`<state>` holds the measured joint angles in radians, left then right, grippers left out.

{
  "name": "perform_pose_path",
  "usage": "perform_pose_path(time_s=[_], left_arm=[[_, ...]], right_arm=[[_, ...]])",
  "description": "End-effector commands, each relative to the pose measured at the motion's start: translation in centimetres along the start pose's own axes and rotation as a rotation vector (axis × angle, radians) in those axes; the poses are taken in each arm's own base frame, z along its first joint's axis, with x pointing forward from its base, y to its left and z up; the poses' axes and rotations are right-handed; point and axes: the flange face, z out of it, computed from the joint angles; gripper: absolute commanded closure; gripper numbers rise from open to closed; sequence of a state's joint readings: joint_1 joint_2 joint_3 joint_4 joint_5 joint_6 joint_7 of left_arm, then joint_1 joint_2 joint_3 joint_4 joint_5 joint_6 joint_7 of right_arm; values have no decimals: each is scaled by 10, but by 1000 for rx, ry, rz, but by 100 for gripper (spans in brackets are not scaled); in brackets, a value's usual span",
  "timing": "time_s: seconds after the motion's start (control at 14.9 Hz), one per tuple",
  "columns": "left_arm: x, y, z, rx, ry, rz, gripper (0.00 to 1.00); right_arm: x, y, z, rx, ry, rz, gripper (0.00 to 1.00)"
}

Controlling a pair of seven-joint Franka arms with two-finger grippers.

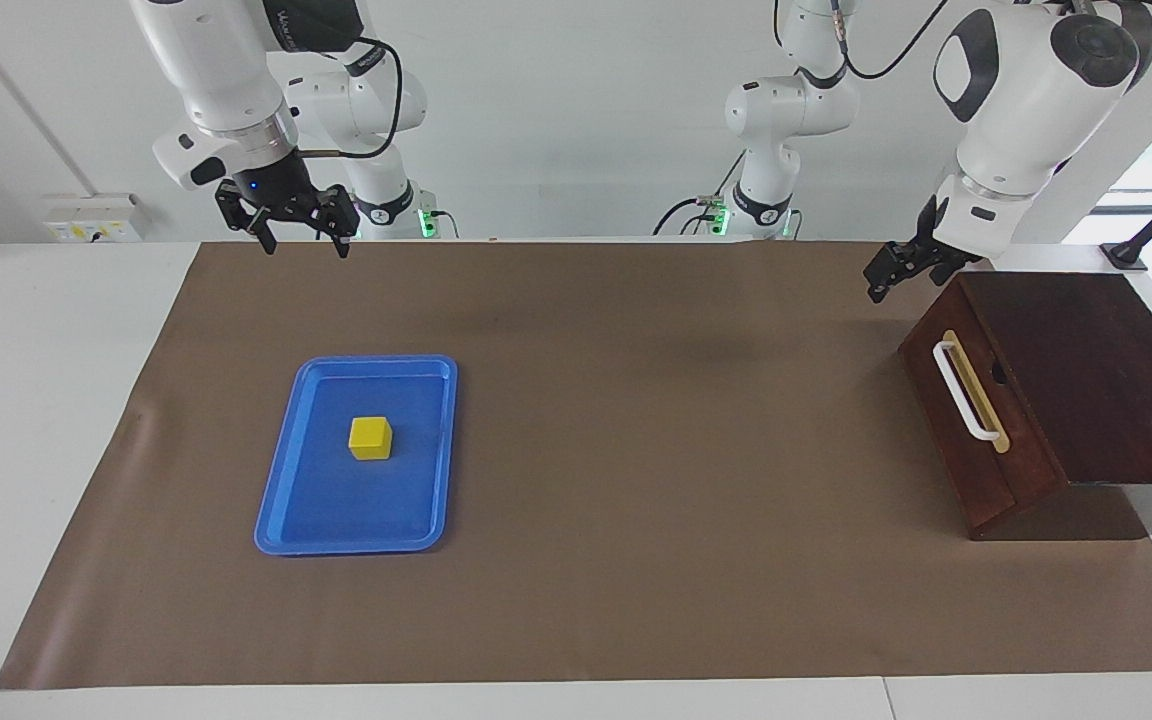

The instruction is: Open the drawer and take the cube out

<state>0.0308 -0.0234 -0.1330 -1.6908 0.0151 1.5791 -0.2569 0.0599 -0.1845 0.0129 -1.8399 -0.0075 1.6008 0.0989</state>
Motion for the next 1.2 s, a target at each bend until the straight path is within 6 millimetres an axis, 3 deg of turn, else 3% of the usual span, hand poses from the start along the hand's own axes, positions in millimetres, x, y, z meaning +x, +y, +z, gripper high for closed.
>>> perform_pose_path(time_s=[0.0, 0.33, 0.54, 1.0, 1.14], left_arm=[[-11, 0, -6, -31, -13, 58, 0], [-12, 2, -9, -29, -20, 90, 0], [-8, -11, -12, -34, -15, 109, 0], [-5, -10, -17, -41, 1, 128, 0], [-5, -10, -18, -41, 3, 128, 0]], right_arm=[[5, 16, 3, -12, 12, -41, 0], [11, 31, 6, -12, 4, -9, 0], [10, 32, 6, -12, 4, -7, 0], [18, 34, 9, -12, -19, -3, 0], [33, 34, 5, -9, -56, -1, 0]])
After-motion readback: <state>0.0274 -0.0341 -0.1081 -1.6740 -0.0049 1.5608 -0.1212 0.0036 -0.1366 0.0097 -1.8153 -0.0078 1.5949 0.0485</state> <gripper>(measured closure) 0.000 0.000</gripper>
